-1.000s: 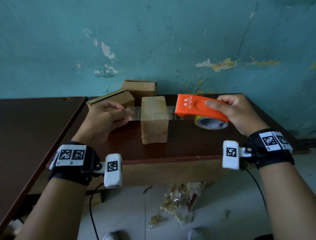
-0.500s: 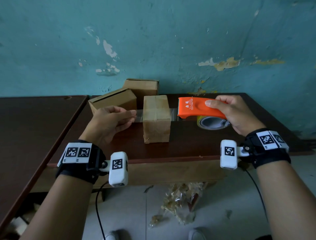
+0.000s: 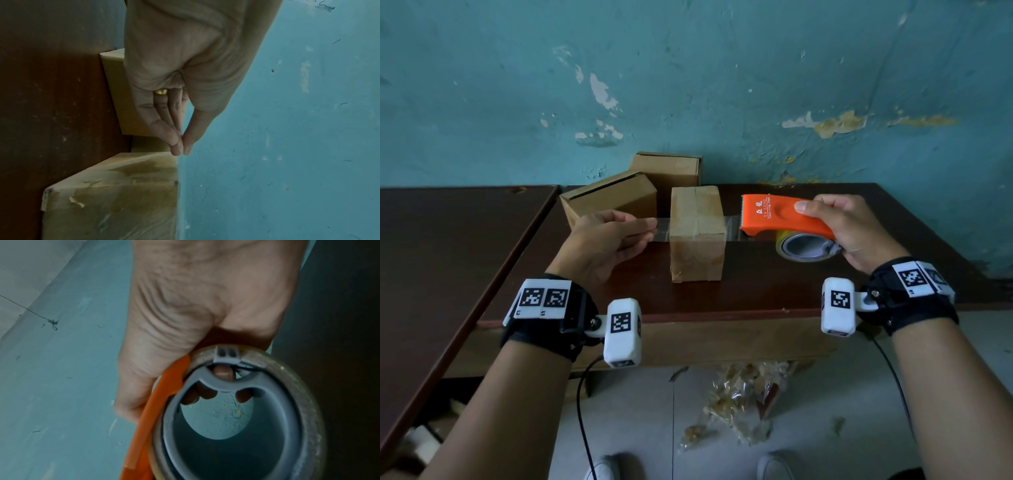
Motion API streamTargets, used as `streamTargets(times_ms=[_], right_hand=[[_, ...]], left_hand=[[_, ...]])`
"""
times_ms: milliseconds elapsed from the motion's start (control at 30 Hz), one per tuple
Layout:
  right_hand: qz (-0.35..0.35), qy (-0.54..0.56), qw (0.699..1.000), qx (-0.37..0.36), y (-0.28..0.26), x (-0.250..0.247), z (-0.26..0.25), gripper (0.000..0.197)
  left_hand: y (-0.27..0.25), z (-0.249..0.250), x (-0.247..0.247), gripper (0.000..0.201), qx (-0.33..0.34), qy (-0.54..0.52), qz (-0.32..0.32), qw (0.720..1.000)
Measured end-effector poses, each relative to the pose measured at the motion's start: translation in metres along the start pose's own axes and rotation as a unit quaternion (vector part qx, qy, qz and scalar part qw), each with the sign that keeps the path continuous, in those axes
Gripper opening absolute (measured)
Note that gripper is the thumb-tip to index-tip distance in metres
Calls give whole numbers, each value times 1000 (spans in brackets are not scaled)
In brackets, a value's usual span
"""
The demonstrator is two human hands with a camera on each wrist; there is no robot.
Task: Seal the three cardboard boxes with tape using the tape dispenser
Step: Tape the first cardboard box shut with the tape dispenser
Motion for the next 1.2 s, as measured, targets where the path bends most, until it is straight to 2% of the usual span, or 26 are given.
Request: streamTargets(times_ms=[500, 767, 900, 1000, 1133, 1200], right_hand=[[-8, -4, 1000, 25, 5, 2, 14, 28], [-29, 0, 999, 46, 4, 8, 18, 25], [-39, 27, 997, 55, 4, 9, 20, 51], [-48, 25, 997, 57, 4, 10, 21, 47], [-53, 17, 997, 57, 3, 11, 24, 60], [-56, 17, 997, 56, 2, 12, 24, 59]], left_hand=[[2, -7, -1, 23, -16, 6, -15, 1000], [1, -11, -1, 25, -32, 62, -41, 997], [3, -10, -2, 33, -21, 85, -43, 995], [3, -12, -2, 38, -24, 85, -42, 995], [1, -13, 1, 45, -27, 89, -44, 995], [0, -13, 3, 49, -28, 91, -46, 994]])
Point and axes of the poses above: each hand's wrist, its own y-axis towards the middle knuckle, its own x-axis out of the palm, z = x × y, the point moved 6 cm from there along y, towards the middle knuckle, and after that the axes turned 13 degrees about x, right-handed, at the moved point
